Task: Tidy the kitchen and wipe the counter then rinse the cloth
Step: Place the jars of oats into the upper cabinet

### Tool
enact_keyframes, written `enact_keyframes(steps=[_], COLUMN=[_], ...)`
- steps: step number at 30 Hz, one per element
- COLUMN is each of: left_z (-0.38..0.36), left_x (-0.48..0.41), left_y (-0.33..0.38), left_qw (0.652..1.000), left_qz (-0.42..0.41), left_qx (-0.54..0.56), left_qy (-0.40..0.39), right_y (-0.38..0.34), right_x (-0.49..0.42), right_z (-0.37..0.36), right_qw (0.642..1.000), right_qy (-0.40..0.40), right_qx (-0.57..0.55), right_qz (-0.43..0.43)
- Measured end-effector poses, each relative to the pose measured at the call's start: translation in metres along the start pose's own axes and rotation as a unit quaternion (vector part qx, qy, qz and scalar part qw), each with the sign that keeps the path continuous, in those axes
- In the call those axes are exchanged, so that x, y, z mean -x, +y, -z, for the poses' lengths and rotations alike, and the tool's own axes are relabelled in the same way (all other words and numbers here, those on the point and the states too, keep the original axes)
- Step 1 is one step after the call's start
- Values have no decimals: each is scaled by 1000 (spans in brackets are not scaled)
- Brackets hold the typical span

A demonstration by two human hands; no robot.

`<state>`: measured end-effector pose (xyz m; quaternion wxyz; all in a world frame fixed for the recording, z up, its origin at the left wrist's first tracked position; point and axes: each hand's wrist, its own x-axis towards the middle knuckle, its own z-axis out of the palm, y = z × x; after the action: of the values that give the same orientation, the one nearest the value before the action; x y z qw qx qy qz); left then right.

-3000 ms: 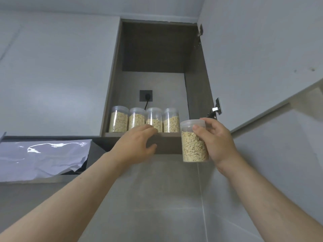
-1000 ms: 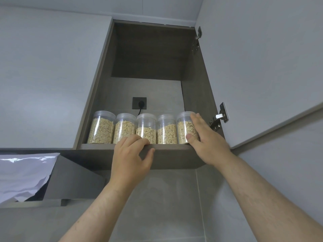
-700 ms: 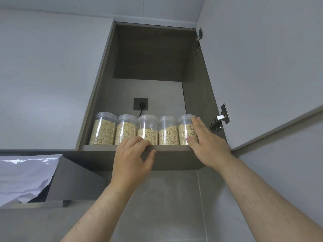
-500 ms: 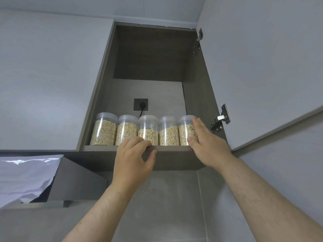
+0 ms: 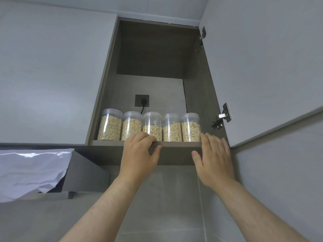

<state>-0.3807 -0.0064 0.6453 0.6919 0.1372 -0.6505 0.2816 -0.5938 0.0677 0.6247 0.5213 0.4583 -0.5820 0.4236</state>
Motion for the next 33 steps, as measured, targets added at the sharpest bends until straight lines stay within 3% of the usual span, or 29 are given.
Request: enact_keyframes(steps=[5,8,11,14,19,24,28,33], left_z=[5,7,15,28,58,100,129,158], left_x=[1,13,33,54,68,44,22,-2], left_y=[6,9,9,17,48,79,103,137], left_qw=[1000,998,995,991,983,975,977,978], left_qz=[10,24,-5,19,8,1,-5,-17], left_qx=[4,-25,-30,34,79,89,75,53], left_qy=[-22,-57,-97,-130,-165,-204,-201,-200], right_y=[2,-4,-8,-7,-5,-7,4,21], right_x=[10,24,47,67,78,63,51,31], right_z=[13,28,44,66,116,172,215,276], right_qw=[999,995,986,977,937,872,789,707], right_qy=[-34,-50,-14,2,60,195,306,334], right_qx=[-10,-91,-165,-206,-315,-416,-468,-559], right_qz=[13,-10,-31,-59,-140,-170,-257,-277])
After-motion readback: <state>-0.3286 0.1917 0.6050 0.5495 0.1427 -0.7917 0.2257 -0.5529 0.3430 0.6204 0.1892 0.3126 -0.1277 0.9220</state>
